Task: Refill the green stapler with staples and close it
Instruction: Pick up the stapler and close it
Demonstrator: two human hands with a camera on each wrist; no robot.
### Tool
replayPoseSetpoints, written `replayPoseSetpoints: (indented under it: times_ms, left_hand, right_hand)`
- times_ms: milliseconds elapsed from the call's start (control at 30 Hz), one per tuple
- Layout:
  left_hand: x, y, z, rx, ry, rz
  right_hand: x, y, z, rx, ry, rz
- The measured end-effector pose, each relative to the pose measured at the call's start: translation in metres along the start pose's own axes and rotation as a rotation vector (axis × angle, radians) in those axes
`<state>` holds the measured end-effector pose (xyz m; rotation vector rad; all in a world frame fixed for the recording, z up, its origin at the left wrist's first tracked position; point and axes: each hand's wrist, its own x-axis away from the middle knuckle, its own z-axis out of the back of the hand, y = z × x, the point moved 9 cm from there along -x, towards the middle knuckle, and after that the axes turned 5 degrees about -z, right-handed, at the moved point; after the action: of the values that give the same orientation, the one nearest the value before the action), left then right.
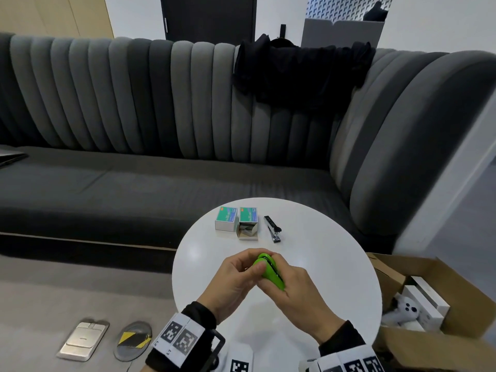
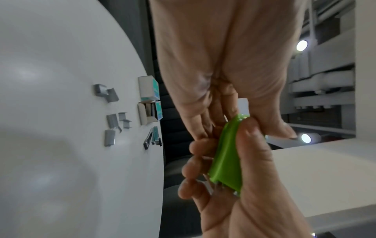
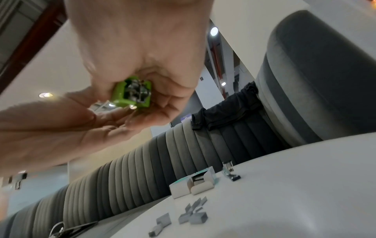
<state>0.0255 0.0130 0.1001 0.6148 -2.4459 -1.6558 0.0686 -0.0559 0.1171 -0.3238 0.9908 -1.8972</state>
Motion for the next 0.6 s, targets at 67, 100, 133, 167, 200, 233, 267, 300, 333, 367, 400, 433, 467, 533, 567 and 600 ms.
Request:
replayPoseSetpoints:
  times_ms: [67, 100, 133, 167, 200, 233, 267, 300, 333, 367, 400, 433, 467, 533, 567, 600]
  left_hand:
    - [-0.001, 0.000, 0.000, -0.032, 0.005, -0.001]
    - [-0.001, 0.000, 0.000, -0.058, 0.012, -0.002]
    - [-0.001, -0.002, 0.002, -0.086, 0.029, 0.000]
    - [-0.001, -0.004, 0.004, -0.102, 0.054, 0.002]
    - [-0.001, -0.005, 0.006, -0.112, 0.085, 0.000]
    - [0.000, -0.006, 0.009, -0.120, 0.119, -0.010]
    - [0.000, -0.006, 0.012, -0.130, 0.153, -0.027]
    - [0.001, -0.005, 0.015, -0.136, 0.179, -0.045]
    - [0.001, -0.003, 0.017, -0.135, 0.194, -0.061]
    - [0.002, -0.001, 0.018, -0.134, 0.201, -0.074]
    - [0.002, 0.002, 0.018, -0.145, 0.199, -0.085]
    - [0.002, 0.004, 0.017, -0.165, 0.191, -0.092]
    - [0.002, 0.007, 0.015, -0.191, 0.182, -0.099]
    - [0.003, 0.010, 0.011, -0.241, 0.172, -0.113]
    - [0.004, 0.011, 0.010, -0.261, 0.169, -0.119]
    - [0.004, 0.011, 0.009, -0.282, 0.166, -0.124]
  right_hand:
    - [0.001, 0.004, 0.001, -0.059, 0.028, -0.020]
    - [0.002, 0.005, 0.003, -0.069, 0.051, -0.031]
    - [0.003, 0.007, 0.006, -0.071, 0.077, -0.047]
    - [0.004, 0.008, 0.008, -0.072, 0.094, -0.065]
    - [0.005, 0.009, 0.008, -0.072, 0.095, -0.086]
    - [0.006, 0.009, 0.008, -0.074, 0.082, -0.102]
    - [0.007, 0.008, 0.007, -0.084, 0.065, -0.113]
    - [0.009, 0.006, 0.007, -0.102, 0.056, -0.115]
    - [0.009, 0.005, 0.009, -0.134, 0.062, -0.116]
    - [0.010, 0.003, 0.012, -0.177, 0.080, -0.118]
    - [0.010, 0.003, 0.015, -0.218, 0.107, -0.121]
    - [0.009, 0.003, 0.018, -0.249, 0.134, -0.126]
    - [0.009, 0.003, 0.019, -0.267, 0.153, -0.131]
    - [0.008, 0.003, 0.019, -0.287, 0.168, -0.141]
    - [0.008, 0.003, 0.019, -0.294, 0.170, -0.147]
    - [0.008, 0.003, 0.018, -0.298, 0.168, -0.151]
